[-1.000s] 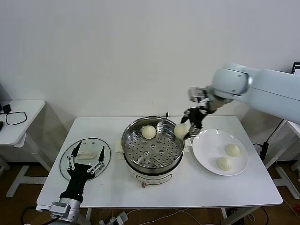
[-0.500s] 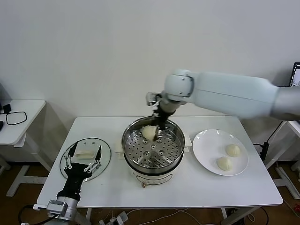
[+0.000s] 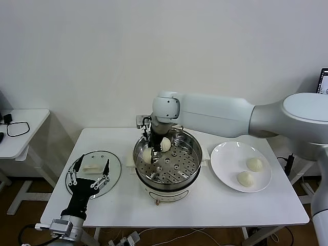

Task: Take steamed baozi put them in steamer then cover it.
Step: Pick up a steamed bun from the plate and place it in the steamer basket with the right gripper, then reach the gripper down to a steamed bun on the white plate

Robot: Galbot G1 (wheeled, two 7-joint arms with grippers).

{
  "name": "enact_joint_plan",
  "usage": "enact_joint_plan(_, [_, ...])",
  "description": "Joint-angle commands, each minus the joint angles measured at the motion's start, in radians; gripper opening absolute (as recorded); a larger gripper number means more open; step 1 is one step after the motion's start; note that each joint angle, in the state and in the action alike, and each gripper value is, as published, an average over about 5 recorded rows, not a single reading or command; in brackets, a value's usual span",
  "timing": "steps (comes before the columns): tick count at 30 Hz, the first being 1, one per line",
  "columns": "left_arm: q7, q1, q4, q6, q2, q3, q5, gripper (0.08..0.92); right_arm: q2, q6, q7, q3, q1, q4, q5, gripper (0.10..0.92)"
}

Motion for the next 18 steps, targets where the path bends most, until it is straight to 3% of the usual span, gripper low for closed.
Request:
enact_joint_plan(1, [0.002,-0.001,0.004,-0.002,0.0,-0.005,-0.001,0.823,0.046,-0.01,0.001,0.006,-0.048,-0.043,-0.03,0.741])
enact_joint_plan(9, [0.003,0.003,-0.001,-0.001,-0.002,-0.006,-0.001,0.823,-0.043,-0.001,-0.001,0.03,0.0,0.02,-0.023,0.821])
enact_joint_plan(18, [0.0,0.016,-0.029,0.0,-0.009,0.002,0.002,0.823,-0.43,0.086,-0.144,-0.015,0.236,0.259,-0.009,0.823])
